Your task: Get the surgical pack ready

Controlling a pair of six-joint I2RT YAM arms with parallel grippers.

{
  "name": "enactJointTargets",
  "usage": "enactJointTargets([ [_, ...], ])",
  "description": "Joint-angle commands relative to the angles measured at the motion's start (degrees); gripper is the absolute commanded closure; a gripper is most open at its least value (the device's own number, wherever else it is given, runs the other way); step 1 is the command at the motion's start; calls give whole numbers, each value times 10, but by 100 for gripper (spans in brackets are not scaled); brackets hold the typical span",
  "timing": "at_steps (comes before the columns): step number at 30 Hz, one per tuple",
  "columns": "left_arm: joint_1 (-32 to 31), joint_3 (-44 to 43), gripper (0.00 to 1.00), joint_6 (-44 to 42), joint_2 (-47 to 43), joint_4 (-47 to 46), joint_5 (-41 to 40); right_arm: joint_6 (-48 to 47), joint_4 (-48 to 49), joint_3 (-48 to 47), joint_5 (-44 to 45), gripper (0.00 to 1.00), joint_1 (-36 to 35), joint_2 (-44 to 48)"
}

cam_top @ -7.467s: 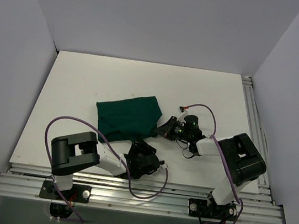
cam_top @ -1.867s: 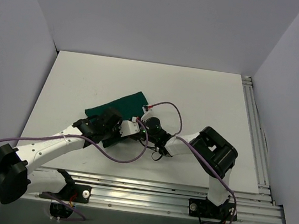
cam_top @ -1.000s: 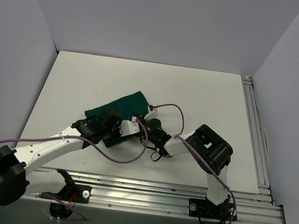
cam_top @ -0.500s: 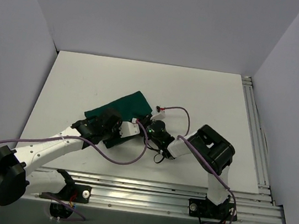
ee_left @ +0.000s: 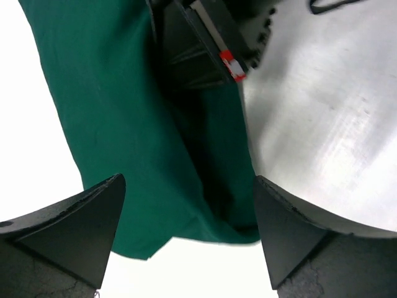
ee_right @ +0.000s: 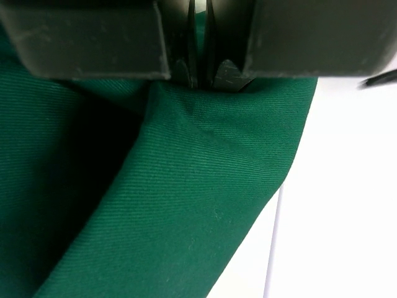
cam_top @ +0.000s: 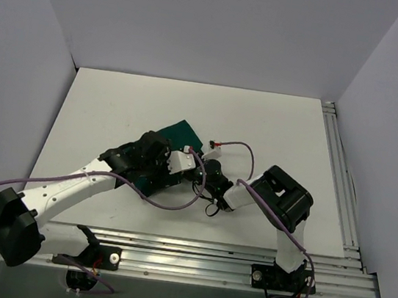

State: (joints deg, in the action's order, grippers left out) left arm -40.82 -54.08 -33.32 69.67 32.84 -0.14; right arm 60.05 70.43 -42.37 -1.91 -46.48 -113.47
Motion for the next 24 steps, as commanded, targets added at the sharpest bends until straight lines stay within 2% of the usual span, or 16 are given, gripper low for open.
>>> enactJointTargets([
  [1, 0, -8, 9, 33, 66, -56, -42, 5, 34, 1, 6, 100, 1, 6],
  [3, 0, -8, 17, 33, 99, -70, -58, 6, 32, -1, 4, 100, 1, 6],
  [5, 0, -6, 19, 34, 114, -73, -65, 6, 31, -3, 1, 100, -1, 6],
  [8, -1, 0, 32, 34, 115, -80, -67, 8, 31, -10, -5, 100, -3, 2],
  [9, -1, 2, 45, 34, 115, -81, -68, 8, 31, -12, -7, 100, -4, -1],
  [10, -1, 4, 53, 33, 114, -85, -69, 8, 31, -19, -9, 100, -4, -3],
  [15, -3, 22, 80, 4, 82, -96, -48, 14, 37, -42, -17, 100, -6, -19],
  [16, -4, 32, 91, -3, 77, -107, -49, 14, 37, -48, -16, 100, -7, -21],
  [18, -3, 37, 97, -9, 64, -110, -55, 14, 39, -53, -10, 100, -7, -23],
  [24, -4, 53, 98, -38, 51, -108, -69, 3, 34, -58, 37, 100, 0, -17],
])
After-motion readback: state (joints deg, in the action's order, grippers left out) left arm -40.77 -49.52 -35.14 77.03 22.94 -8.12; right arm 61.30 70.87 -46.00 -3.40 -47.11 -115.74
